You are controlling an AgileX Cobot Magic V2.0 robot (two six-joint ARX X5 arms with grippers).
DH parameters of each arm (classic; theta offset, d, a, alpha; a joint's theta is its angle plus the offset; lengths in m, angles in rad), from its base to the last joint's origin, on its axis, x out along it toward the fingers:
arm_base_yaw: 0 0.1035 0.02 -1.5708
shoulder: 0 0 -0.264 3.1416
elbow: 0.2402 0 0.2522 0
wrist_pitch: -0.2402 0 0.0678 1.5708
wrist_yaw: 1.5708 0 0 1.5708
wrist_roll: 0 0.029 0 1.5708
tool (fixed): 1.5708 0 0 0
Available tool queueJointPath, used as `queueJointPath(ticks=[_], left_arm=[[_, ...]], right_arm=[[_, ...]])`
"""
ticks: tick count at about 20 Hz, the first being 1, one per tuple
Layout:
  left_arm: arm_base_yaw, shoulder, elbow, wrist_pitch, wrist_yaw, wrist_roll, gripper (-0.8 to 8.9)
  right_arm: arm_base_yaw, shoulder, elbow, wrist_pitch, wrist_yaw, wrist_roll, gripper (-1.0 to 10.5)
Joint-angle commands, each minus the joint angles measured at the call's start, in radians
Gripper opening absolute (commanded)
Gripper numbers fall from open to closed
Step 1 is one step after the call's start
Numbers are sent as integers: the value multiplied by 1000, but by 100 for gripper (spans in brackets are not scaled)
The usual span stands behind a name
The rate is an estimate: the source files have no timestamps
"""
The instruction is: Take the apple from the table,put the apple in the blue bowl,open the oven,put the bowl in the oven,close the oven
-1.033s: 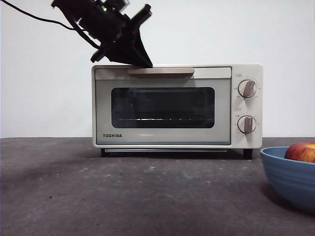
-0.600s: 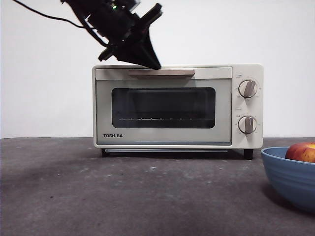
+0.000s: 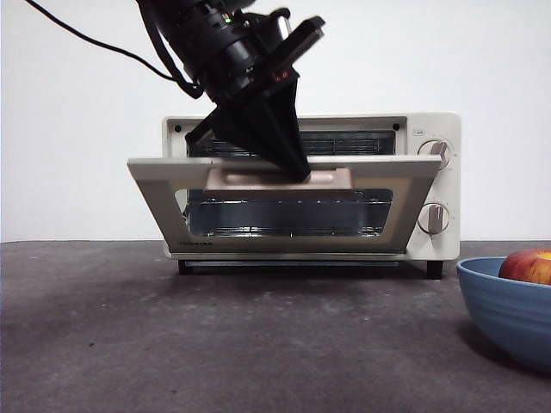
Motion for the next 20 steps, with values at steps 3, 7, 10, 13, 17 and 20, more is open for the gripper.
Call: queueJointPath(ticks=[3,7,10,13,17,20], left_arm=[[-21,16,16,-17,-16,12,7],[-20,-2,16,-36,1,28,7],[-20,-16,16,-45,14,35,7],[5,-43,14,-45,14,35,7],[90,-148,13,-29,14,24,7],[155,-247,0,-40,14,24,7]], right_arm=[[-45,85,12,15,-137,-25,461],[-56,201,9,29,-184,-35,461],[-58,280,6,61,-186,-40,461],[-58,321,-11,81,-190,-43,460],[-75,323,-110,172,-248,-42,438],[-75,323,-176,244,-272,-33,419]])
